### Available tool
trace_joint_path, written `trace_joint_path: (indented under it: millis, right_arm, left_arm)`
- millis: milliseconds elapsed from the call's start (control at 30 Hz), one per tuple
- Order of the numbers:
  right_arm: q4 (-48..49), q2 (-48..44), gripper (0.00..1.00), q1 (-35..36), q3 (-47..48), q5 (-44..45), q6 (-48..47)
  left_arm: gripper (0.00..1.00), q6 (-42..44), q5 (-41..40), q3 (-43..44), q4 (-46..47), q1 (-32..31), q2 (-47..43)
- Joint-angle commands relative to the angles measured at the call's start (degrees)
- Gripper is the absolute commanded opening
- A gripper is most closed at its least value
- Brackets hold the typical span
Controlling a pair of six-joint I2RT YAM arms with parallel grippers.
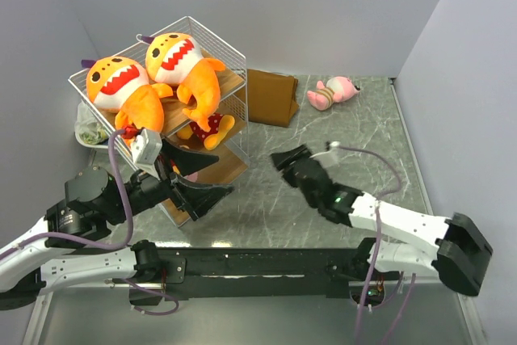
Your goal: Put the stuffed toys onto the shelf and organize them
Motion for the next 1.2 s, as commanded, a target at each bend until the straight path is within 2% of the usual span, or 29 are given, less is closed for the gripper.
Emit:
trace_joint_path:
  millis: [0, 67, 167, 200, 300, 433, 767, 1167]
  right_arm:
    - [-7.25, -3.02, 0.63, -12.12, 1.04, 3.3, -2.62]
    - [-10.48, -1.19, 0.67, -18.69, 4.71, 3.91, -2.27]
    - [-14.09, 4.42, 0.72, -24.95, 11.3, 3.21, -1.57]
    - [-14.28, 6.28, 0.72, -29.41, 12.9, 0.34, -1.83]
    - [-13.24, 13.75, 0.72, -36.1, 18.79, -6.07, -2.62]
    - [-11.83, 22.1, 0.7, -42.09, 25.99, -13.04, -1.74]
    - [-13.5, 42.93, 0.7, -48.08, 43.84, -21.4, -1.65]
    - [-14.02, 55.59, 0.7, -49.23, 55.27, -22.37, -1.13]
  left_arm:
    - [0.97, 1.3, -0.24, 0.58, 0.88, -0.22, 0.34]
    - [0.96, 1.39, 0.11, 0.94, 0.18, -0.22, 1.21]
    - [0.96, 1.3, 0.99, 0.5, 1.14, -0.22, 1.74]
    - [0.96, 1.3, 1.25, 0.33, 1.23, -0.22, 1.92]
    - [0.96, 1.3, 2.04, 0.94, 0.45, -0.22, 2.8]
    - [0.97, 1.92, 1.69, 2.26, -0.88, -0.22, 3.85]
    - [0.96, 2.0, 1.17, 2.26, -1.4, -0.22, 3.06]
    - [0.96, 2.44, -0.24, 2.96, -3.07, -0.22, 2.27]
